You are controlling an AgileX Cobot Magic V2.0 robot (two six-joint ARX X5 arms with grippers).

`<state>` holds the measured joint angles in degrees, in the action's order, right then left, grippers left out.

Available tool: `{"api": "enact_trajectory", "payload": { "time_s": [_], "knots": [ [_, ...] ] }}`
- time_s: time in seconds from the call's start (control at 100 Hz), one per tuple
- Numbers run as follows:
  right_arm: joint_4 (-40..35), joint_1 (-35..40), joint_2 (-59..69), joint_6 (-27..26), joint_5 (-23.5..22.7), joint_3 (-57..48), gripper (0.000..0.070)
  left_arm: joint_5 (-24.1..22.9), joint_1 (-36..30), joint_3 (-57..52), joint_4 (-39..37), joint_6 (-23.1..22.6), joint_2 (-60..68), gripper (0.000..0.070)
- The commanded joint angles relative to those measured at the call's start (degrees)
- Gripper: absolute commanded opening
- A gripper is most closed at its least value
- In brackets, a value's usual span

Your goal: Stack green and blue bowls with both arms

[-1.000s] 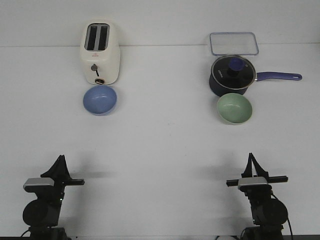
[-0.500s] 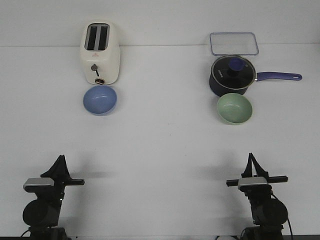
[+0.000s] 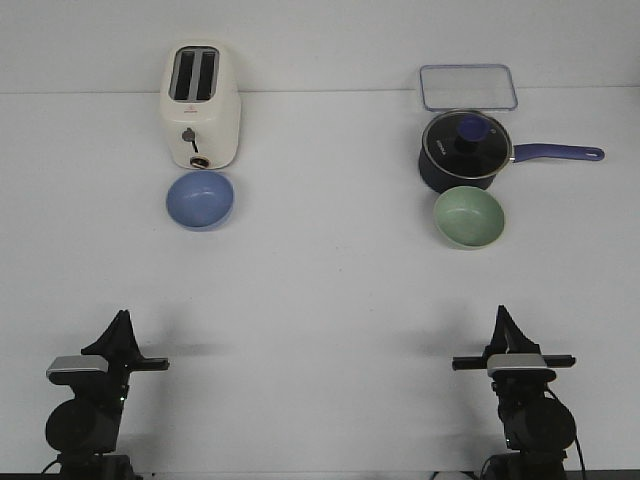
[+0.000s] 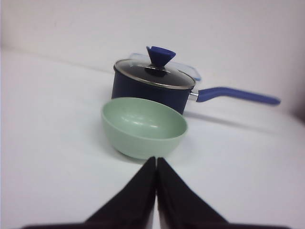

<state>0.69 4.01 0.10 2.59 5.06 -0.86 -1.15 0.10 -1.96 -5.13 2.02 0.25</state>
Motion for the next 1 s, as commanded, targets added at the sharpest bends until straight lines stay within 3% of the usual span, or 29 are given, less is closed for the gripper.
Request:
{"api": "enact_trajectory", "payload": {
  "time_s": [0.0, 0.22, 0.47, 0.54, 0.64, 0.7, 0.78, 0.99],
  "knots": [
    [0.92, 0.04, -0.02, -15.65, 1.05, -0.11, 0.0000, 0.09, -0.07, 1.11, -0.52, -0.24, -0.07, 0.0015],
    [-8.33, 0.02, 4.52, -28.30, 0.96, -8.35, 0.0000, 0.09, -0.04, 1.11, -0.55, -0.24, -0.07, 0.0015],
    [-17.94, 0.00, 26.82, -27.34, -0.17, -26.12, 0.0007, 0.09, -0.04, 1.11, -0.55, -0.24, -0.07, 0.0015],
    [-20.09, -0.33, 34.27, -25.14, -2.14, -31.58, 0.0106, 0.09, -0.04, 1.11, -0.55, -0.24, -0.07, 0.0015],
    [-22.18, -1.09, 44.41, -23.08, -3.41, -38.71, 0.0400, 0.09, -0.07, 1.11, -0.55, -0.24, -0.07, 0.0015],
    [-22.64, -1.66, 50.14, -22.27, -3.67, -42.42, 0.0507, 0.09, -0.04, 1.11, -0.55, -0.24, -0.07, 0.0015],
    [-22.62, -2.73, 57.13, -20.59, -3.65, -46.66, 0.0546, 0.09, -0.04, 1.11, -0.55, -0.24, -0.07, 0.0015],
    [-21.55, -6.54, 73.85, -16.74, -3.78, -55.58, 0.0547, 0.09, -0.04, 1.11, -0.55, -0.24, -0.07, 0.0015]
  ]
}}
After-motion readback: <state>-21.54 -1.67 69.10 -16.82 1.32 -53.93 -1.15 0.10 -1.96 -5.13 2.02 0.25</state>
